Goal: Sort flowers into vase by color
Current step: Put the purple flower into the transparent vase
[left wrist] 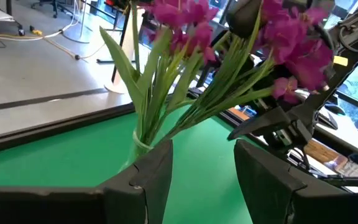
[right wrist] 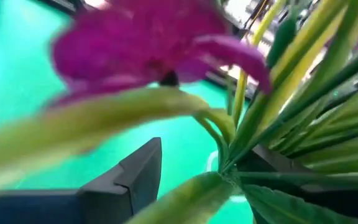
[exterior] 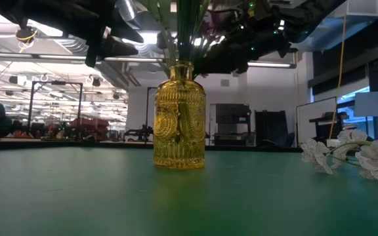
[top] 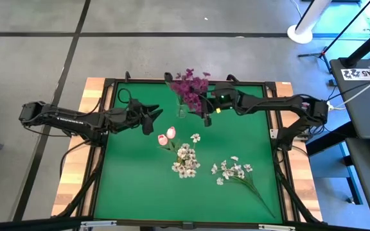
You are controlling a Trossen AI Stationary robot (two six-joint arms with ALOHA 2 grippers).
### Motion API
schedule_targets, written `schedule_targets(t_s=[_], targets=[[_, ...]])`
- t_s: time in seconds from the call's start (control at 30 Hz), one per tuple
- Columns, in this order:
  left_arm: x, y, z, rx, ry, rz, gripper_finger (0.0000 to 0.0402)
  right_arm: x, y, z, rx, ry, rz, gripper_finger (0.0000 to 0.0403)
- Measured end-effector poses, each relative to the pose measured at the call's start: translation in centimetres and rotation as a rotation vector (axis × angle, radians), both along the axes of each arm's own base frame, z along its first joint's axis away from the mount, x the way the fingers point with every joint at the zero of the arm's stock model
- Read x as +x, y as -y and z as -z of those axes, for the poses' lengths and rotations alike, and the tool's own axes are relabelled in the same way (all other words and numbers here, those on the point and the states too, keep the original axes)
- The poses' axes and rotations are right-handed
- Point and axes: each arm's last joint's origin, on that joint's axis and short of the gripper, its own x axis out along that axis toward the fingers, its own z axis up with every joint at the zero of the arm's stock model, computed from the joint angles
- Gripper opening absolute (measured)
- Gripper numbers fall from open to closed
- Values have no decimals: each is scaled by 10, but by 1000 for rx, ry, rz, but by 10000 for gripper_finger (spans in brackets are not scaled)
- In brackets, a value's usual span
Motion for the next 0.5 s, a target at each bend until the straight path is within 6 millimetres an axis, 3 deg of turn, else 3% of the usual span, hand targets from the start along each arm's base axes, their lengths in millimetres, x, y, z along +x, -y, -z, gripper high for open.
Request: schedule_targets(t_s=[0.5], targets=[[0,0,0,0,-4,1,167,2,1,12,34,-128,27,202]])
